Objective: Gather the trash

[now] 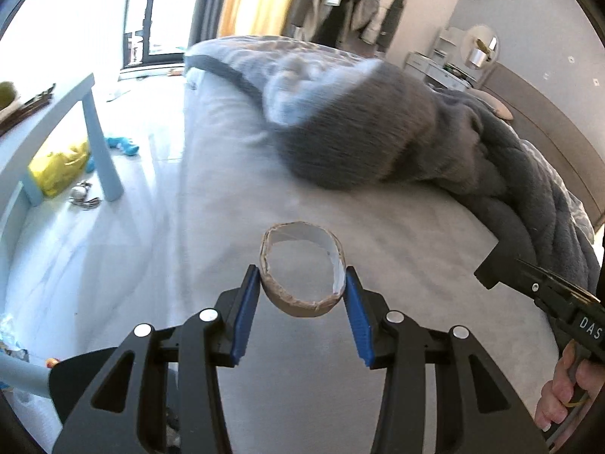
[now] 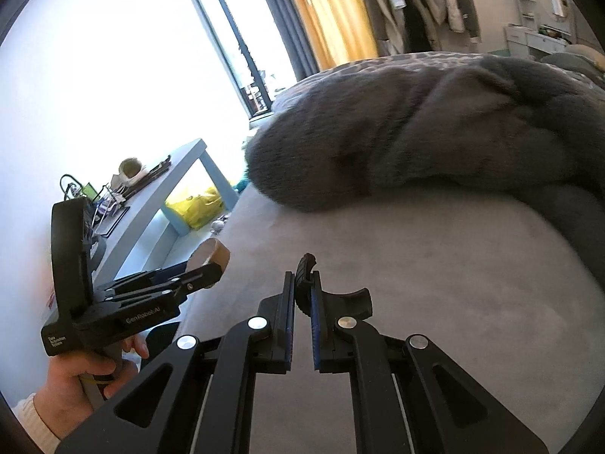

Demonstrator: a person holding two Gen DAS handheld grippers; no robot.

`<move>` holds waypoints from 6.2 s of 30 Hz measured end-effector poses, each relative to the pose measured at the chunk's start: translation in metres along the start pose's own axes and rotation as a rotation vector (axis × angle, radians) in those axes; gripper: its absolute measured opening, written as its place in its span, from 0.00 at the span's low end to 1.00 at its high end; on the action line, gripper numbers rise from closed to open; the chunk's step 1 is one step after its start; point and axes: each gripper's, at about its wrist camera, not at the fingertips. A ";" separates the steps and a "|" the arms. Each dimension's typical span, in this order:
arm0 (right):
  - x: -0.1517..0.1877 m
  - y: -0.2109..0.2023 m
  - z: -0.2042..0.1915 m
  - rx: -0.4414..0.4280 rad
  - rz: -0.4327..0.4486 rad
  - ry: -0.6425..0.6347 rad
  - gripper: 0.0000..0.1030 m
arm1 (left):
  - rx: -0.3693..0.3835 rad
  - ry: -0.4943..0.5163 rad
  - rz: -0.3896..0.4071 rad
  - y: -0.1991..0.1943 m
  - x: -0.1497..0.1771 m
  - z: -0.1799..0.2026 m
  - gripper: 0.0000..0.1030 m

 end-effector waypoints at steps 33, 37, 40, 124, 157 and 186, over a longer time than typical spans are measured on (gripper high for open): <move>-0.004 0.126 -0.152 -0.184 -0.139 -0.140 0.07 | -0.125 -0.086 -0.272 0.022 0.077 -0.176 0.47; 0.004 0.145 -0.167 -0.206 -0.175 -0.150 0.07 | -0.120 -0.111 -0.330 0.030 0.092 -0.194 0.47; 0.013 0.162 -0.180 -0.212 -0.219 -0.160 0.07 | -0.114 -0.125 -0.384 0.036 0.105 -0.208 0.47; 0.091 0.136 -0.224 -0.030 -0.301 -0.359 0.63 | -0.323 -0.007 0.273 -0.213 0.084 -0.182 0.97; 0.166 -0.239 -0.138 0.440 0.301 -0.131 0.97 | -0.340 0.049 0.286 -0.277 0.161 -0.105 0.97; 0.197 -0.247 -0.125 0.306 0.266 -0.101 0.97 | -0.333 0.023 0.216 -0.266 0.174 -0.094 0.97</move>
Point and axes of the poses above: each gripper's, at about its wrist camera, not at the fingertips, and y roughly the way its jaws point, z to its right, x to its underside, and after that the axes turned 10 degrees about -x, right-handed
